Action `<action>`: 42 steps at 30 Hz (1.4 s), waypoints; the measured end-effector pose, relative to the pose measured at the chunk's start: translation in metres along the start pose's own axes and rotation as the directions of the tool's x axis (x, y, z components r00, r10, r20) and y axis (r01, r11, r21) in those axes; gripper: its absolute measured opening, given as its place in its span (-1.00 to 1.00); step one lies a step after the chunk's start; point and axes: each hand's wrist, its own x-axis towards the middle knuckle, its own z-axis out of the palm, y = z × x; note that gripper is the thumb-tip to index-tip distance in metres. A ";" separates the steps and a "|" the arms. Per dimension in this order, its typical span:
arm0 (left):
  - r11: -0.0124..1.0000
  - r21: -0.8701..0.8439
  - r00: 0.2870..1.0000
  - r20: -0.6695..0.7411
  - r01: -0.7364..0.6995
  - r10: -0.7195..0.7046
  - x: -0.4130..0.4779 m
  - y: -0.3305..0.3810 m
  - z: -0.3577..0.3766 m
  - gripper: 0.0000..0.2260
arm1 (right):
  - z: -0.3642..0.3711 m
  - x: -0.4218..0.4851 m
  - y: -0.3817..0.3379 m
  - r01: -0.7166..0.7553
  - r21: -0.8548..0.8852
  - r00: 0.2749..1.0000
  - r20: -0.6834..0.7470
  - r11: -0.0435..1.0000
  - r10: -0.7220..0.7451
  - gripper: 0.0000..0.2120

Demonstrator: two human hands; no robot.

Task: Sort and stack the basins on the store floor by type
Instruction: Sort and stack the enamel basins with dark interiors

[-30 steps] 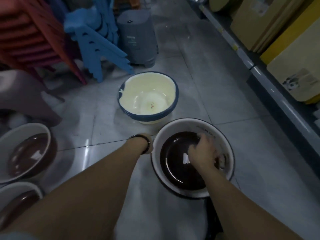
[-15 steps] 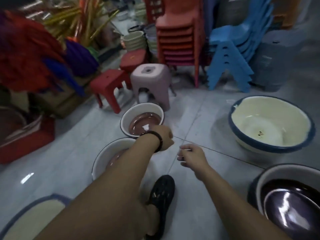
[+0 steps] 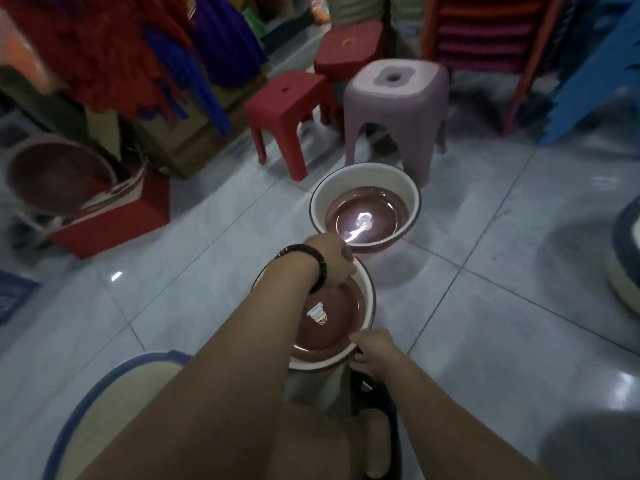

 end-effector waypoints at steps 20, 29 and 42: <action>0.982 -0.185 0.938 -0.333 0.035 -0.096 -0.001 0.020 0.002 -0.64 | -0.126 -0.122 -0.079 0.441 -0.073 0.872 -0.203 0.895 -0.446 -0.71; 0.887 -0.457 0.980 -0.135 0.070 -0.147 -0.026 0.127 0.067 -0.51 | -0.325 -0.259 -0.046 0.612 0.071 0.763 -0.316 0.788 -0.564 -0.73; 0.923 -0.301 0.942 0.157 -0.239 0.296 -0.094 0.330 0.224 -0.75 | -0.546 -0.320 0.129 0.688 0.211 0.515 -0.816 0.694 -0.262 -0.59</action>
